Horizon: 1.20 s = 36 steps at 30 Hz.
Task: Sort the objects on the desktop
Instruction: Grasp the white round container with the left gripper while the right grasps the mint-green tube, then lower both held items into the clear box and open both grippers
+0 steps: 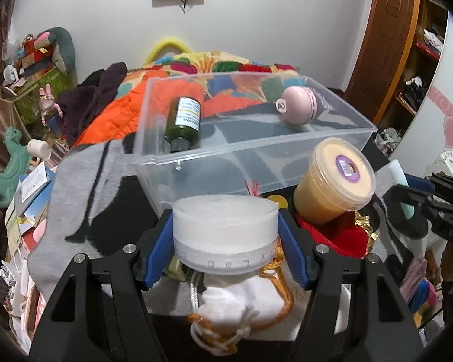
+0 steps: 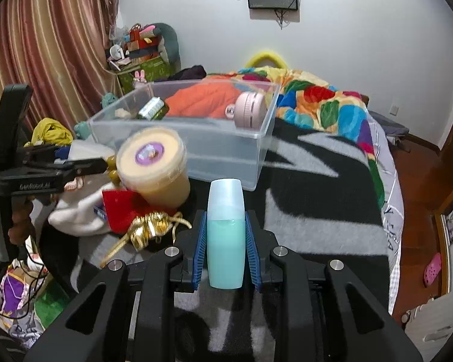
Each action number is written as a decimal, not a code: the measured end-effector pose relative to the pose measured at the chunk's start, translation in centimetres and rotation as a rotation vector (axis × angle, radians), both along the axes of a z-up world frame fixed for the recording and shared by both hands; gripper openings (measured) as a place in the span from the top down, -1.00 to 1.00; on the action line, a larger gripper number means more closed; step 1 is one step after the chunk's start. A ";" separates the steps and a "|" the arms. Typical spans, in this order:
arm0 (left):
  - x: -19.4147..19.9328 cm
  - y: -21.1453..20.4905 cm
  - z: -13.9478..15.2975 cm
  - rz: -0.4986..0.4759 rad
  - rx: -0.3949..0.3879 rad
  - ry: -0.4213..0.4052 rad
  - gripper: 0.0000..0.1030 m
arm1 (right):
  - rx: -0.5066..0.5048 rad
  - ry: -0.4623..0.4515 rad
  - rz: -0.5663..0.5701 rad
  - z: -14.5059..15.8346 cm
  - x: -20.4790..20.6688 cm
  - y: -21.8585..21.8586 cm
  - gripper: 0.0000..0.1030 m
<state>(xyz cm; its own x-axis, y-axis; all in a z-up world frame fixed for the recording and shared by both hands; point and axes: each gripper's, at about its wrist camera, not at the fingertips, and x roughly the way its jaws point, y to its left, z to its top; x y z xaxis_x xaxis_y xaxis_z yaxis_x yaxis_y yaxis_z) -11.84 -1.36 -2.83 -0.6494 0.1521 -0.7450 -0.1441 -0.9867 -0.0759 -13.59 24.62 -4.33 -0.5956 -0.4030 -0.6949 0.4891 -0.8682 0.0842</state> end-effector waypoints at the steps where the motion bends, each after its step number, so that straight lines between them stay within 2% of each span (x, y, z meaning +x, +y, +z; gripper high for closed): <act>1: 0.2 -0.2 0.2 0.001 0.003 0.007 -0.28 | -0.003 0.006 -0.003 0.3 -0.1 0.0 0.57; 5: 0.8 -0.8 1.3 0.004 0.015 0.039 -0.24 | -0.026 0.030 -0.011 1.7 -0.7 0.1 0.57; 7: 0.9 -1.0 2.0 0.003 0.018 0.056 0.11 | -0.034 0.042 -0.010 2.4 -1.1 0.0 0.57; 8: 0.9 -1.1 2.3 -0.002 0.015 0.055 0.36 | -0.038 0.047 -0.009 2.7 -1.3 -0.1 0.57; 10: 0.7 -1.2 2.6 -0.026 0.034 0.043 0.37 | -0.054 0.051 -0.002 3.3 -1.8 -0.2 0.57; 13: 0.3 -1.5 2.2 -0.009 0.025 0.023 0.37 | -0.074 0.048 0.003 3.8 -2.4 -0.5 0.57; 16: 0.0 -2.2 1.7 -0.013 0.065 -0.007 0.36 | -0.083 0.046 0.012 3.9 -2.5 -1.0 0.57; 17: 0.0 -2.4 1.6 -0.015 0.078 -0.017 0.32 | -0.080 0.048 0.013 3.9 -2.5 -1.0 0.57; 20: -0.4 -2.5 1.3 -0.014 0.097 -0.032 0.00 | -0.070 0.045 0.017 3.8 -2.6 -1.3 0.57; 23: -0.9 -1.9 1.5 -0.040 0.132 -0.050 -0.11 | -0.072 0.037 0.015 3.9 -3.1 -1.4 0.57; 26: -1.8 -1.1 1.8 -0.054 0.140 -0.052 -0.34 | -0.087 0.035 0.015 4.1 -3.5 -1.4 0.57; 29: -3.0 0.1 1.4 -0.068 0.110 -0.074 -0.34 | -0.096 0.030 0.020 4.2 -3.8 -1.5 0.57; 32: -4.5 1.0 0.3 -0.067 0.090 -0.129 -0.35 | -0.092 0.031 0.023 4.3 -4.2 -1.7 0.57; 36: -5.7 1.5 -0.6 -0.038 0.104 -0.171 -0.38 | -0.098 0.025 0.029 4.2 -4.8 -2.0 0.57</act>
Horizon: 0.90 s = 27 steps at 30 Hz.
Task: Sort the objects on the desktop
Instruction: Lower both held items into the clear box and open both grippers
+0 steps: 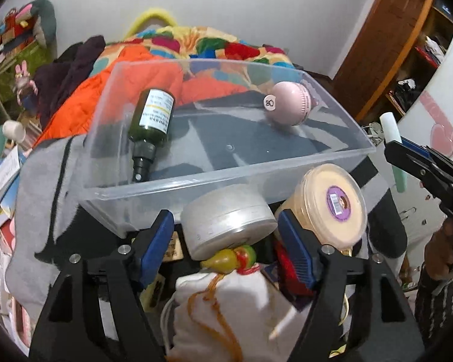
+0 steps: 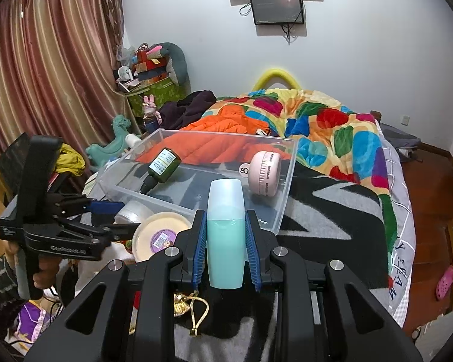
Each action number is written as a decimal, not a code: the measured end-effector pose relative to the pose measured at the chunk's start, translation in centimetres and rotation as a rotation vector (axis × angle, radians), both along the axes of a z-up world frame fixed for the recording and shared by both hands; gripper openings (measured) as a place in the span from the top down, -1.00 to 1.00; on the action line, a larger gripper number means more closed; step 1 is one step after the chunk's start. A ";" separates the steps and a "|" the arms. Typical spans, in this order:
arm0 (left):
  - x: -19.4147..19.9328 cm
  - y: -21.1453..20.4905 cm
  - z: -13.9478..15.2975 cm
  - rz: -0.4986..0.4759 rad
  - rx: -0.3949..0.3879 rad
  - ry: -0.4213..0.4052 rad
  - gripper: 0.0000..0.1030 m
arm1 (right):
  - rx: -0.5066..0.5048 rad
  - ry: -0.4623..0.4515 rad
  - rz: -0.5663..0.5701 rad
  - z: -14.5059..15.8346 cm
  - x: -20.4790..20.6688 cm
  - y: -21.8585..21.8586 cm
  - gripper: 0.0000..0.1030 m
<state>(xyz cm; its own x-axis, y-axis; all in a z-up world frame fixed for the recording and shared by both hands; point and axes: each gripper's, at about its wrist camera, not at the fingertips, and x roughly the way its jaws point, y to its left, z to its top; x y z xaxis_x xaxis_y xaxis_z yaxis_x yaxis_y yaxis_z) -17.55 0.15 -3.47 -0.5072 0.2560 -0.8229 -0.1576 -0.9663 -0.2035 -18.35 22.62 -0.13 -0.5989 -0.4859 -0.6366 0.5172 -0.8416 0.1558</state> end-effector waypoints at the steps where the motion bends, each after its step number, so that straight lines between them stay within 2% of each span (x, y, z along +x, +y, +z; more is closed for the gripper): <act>1: -0.1 0.1 -0.1 0.000 0.000 -0.005 -0.38 | 0.000 -0.001 0.001 0.0 -0.1 -0.1 0.57; 6: -0.6 0.6 -1.1 -0.005 -0.026 -0.027 -0.32 | -0.003 -0.017 0.017 -0.3 -0.8 -0.6 0.57; 13: 0.8 0.1 -0.7 -0.005 -0.012 0.031 -0.31 | -0.004 -0.020 0.011 -0.1 -1.8 -1.0 0.57; 21: 3.5 -0.8 2.9 -0.019 0.005 0.144 -0.31 | 0.001 -0.049 -0.007 -0.5 -4.4 -2.0 0.57; 27: 2.9 -2.1 6.0 0.020 0.033 0.229 -0.31 | 0.018 -0.073 -0.024 -1.3 -5.8 -3.1 0.57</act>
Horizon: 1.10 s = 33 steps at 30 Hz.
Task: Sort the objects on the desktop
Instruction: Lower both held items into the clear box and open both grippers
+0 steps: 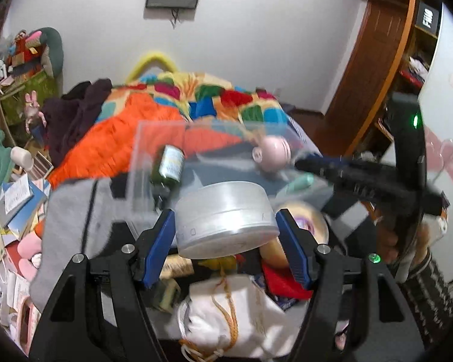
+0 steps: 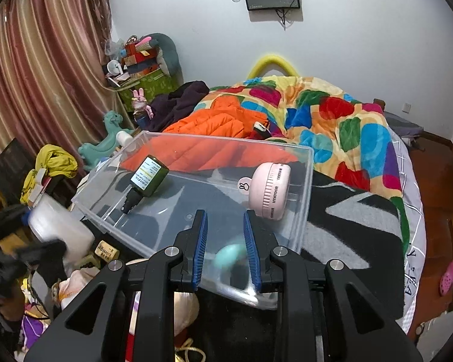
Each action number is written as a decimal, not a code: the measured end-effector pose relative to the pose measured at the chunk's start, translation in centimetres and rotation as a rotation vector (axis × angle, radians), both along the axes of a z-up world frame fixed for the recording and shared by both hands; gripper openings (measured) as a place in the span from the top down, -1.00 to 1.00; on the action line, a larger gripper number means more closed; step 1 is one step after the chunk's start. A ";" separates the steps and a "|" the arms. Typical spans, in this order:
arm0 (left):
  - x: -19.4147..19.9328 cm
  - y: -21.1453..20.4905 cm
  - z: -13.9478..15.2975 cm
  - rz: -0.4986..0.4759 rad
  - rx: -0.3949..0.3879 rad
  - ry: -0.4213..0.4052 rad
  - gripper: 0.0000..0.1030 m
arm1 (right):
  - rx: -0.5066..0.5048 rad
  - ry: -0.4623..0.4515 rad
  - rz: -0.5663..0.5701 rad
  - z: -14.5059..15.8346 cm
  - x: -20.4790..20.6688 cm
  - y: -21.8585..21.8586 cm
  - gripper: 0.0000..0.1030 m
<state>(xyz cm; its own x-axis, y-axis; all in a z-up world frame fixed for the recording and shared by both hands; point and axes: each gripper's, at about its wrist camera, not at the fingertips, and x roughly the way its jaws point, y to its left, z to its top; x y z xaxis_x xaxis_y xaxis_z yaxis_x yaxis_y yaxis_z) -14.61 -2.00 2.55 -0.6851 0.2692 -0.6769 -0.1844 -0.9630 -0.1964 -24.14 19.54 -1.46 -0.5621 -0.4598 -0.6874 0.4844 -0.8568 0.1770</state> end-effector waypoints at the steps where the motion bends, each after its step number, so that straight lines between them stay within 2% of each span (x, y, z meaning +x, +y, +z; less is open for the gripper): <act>1: -0.5 -0.4 0.4 0.016 0.001 0.010 -0.31 | 0.004 -0.001 0.000 -0.1 -0.1 -0.1 0.57; 7: -3.5 -2.2 0.2 0.082 0.012 0.005 -0.31 | 0.029 -0.016 0.008 -1.0 -0.5 -0.4 0.57; 13: -6.2 -3.1 -2.3 0.112 -0.001 -0.071 -0.31 | 0.069 -0.014 0.021 -1.8 0.0 -0.8 0.58; 16: -6.5 -2.4 -2.4 0.110 -0.058 -0.065 -0.31 | 0.120 0.002 0.031 -1.6 0.2 -1.3 0.57; 17: -6.6 -2.0 -2.5 0.103 -0.085 -0.072 -0.31 | 0.146 0.000 0.032 -1.6 0.0 -1.4 0.48; 22: -6.6 0.3 -2.9 0.048 -0.266 -0.108 -0.33 | 0.236 -0.012 0.073 -1.5 -0.7 -1.0 0.45; 25: -6.7 0.9 -3.6 0.022 -0.268 -0.184 -0.34 | 0.284 -0.022 0.095 -1.5 -1.0 -1.0 0.48; 33: -6.1 1.5 -3.4 -0.005 -0.261 -0.229 -0.35 | 0.299 -0.014 0.100 -1.4 -1.3 -0.7 0.51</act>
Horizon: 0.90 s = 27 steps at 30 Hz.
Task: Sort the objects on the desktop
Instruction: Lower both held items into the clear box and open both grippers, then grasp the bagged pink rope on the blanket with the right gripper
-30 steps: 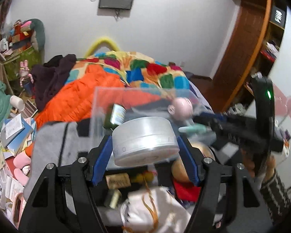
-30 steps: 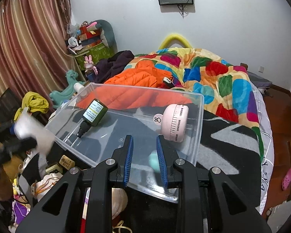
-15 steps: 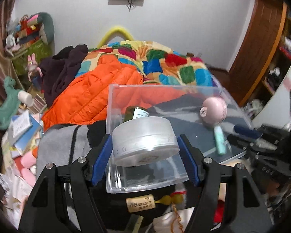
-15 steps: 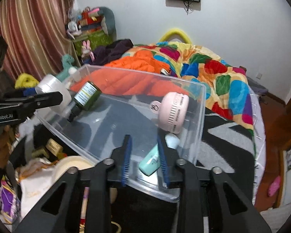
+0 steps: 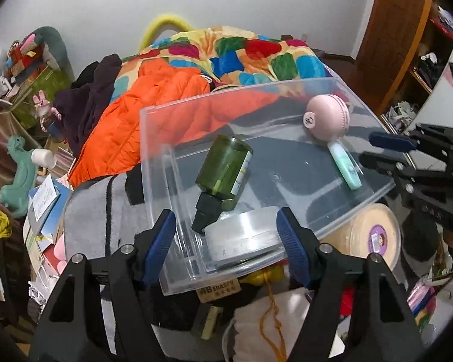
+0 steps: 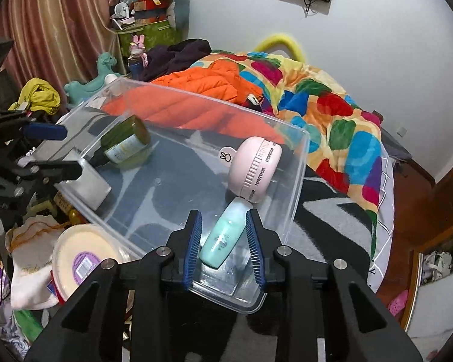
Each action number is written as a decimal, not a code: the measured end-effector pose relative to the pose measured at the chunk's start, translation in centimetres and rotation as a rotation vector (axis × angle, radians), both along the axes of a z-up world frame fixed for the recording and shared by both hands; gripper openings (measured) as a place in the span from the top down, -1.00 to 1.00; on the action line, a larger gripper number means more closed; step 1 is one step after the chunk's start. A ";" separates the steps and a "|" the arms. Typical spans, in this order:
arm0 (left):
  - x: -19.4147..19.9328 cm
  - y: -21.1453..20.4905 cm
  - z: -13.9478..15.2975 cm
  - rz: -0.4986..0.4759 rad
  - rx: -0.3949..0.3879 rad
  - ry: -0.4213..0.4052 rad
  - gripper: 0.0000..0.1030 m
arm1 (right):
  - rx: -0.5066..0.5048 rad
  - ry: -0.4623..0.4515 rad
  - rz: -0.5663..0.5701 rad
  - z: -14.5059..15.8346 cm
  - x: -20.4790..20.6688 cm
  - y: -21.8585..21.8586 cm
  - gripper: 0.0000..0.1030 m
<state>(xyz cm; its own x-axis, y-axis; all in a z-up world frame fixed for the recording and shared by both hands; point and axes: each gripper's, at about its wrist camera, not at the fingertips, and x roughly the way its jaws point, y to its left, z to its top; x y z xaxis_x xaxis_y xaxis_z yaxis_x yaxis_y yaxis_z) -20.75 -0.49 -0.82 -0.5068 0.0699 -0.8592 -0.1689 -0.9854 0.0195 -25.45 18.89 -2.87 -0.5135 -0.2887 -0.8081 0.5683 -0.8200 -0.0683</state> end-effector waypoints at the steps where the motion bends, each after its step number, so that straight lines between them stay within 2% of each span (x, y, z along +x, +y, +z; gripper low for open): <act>1: 0.3 0.3 0.3 -0.008 -0.010 0.007 -0.34 | -0.001 -0.001 -0.004 0.0 -0.2 0.1 0.52; 5: 1.2 0.9 1.1 -0.019 -0.056 0.048 -0.34 | -0.015 0.000 -0.010 0.0 -0.1 0.2 0.47; 9: 1.4 0.3 1.2 -0.001 -0.018 0.059 -0.34 | -0.024 0.028 -0.034 0.4 1.1 0.3 0.43; 11: 1.8 0.2 1.3 0.011 -0.002 0.072 -0.34 | -0.046 0.042 -0.049 1.0 1.8 0.8 0.22; 16: 3.5 0.6 3.0 0.014 -0.014 0.153 -0.34 | -0.141 0.069 -0.066 3.1 3.6 2.5 -0.13; 20: 5.3 0.8 4.5 0.012 -0.016 0.214 -0.52 | -0.193 0.076 -0.070 4.5 5.3 3.5 -0.35; 27: 9.1 0.8 6.0 -0.011 -0.016 0.264 -0.70 | -0.224 0.087 -0.090 5.0 9.3 5.8 -0.39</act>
